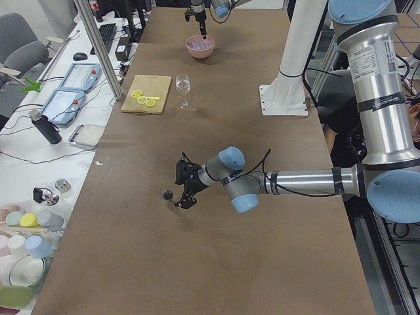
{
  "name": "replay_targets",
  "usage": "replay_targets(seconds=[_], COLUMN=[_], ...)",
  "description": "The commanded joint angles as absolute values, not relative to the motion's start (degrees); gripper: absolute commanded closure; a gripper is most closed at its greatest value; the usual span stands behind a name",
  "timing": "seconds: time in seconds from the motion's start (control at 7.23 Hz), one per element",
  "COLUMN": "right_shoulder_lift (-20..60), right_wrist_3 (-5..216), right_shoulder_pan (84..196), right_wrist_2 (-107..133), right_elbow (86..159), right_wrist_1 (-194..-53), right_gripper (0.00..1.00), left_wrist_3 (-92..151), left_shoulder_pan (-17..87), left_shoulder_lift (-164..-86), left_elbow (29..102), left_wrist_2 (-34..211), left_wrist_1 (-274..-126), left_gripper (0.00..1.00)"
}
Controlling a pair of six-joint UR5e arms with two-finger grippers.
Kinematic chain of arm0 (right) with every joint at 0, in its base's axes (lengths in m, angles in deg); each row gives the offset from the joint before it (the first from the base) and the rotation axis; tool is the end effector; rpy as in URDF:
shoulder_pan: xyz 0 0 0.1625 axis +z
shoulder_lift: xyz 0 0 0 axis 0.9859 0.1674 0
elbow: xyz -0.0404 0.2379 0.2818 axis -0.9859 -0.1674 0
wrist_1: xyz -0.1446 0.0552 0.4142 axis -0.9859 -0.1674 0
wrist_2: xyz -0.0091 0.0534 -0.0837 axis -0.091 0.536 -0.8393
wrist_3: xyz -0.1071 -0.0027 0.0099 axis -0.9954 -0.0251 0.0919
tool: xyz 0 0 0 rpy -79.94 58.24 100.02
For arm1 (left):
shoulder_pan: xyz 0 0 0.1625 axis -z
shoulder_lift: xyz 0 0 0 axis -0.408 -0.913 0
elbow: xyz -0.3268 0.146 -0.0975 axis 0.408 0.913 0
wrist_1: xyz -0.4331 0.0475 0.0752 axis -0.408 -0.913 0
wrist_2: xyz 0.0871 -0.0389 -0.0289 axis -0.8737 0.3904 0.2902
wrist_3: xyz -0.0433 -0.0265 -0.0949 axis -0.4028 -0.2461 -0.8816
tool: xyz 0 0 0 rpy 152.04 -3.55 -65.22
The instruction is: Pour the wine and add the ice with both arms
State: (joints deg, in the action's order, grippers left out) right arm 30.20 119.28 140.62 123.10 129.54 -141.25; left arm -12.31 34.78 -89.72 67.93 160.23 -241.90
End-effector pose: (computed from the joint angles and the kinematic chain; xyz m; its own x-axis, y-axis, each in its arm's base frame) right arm -0.2353 -0.5331 0.4327 0.7156 -0.0216 0.6982 0.1345 0.9851 -0.1074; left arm 0.1276 -0.4577 0.5845 0.6940 -0.0926 -0.7140 0.5393 0.7238 0.4305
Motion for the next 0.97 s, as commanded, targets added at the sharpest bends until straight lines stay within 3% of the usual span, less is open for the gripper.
replay_targets(seconds=[0.0,0.83], right_shoulder_lift=[28.89,28.45], right_wrist_3=[121.49,122.9], right_shoulder_pan=[139.0,136.88], right_wrist_2=[123.07,122.98], right_elbow=[129.5,128.63], right_wrist_1=[-140.98,-140.63], right_gripper=[0.45,0.45], left_wrist_3=[-12.33,-15.66], left_shoulder_pan=[31.48,26.38], left_shoulder_lift=[-90.29,-95.03], left_elbow=[64.07,56.59], left_wrist_2=[157.2,149.74], left_wrist_1=[-246.25,-249.87], left_gripper=[0.03,0.03])
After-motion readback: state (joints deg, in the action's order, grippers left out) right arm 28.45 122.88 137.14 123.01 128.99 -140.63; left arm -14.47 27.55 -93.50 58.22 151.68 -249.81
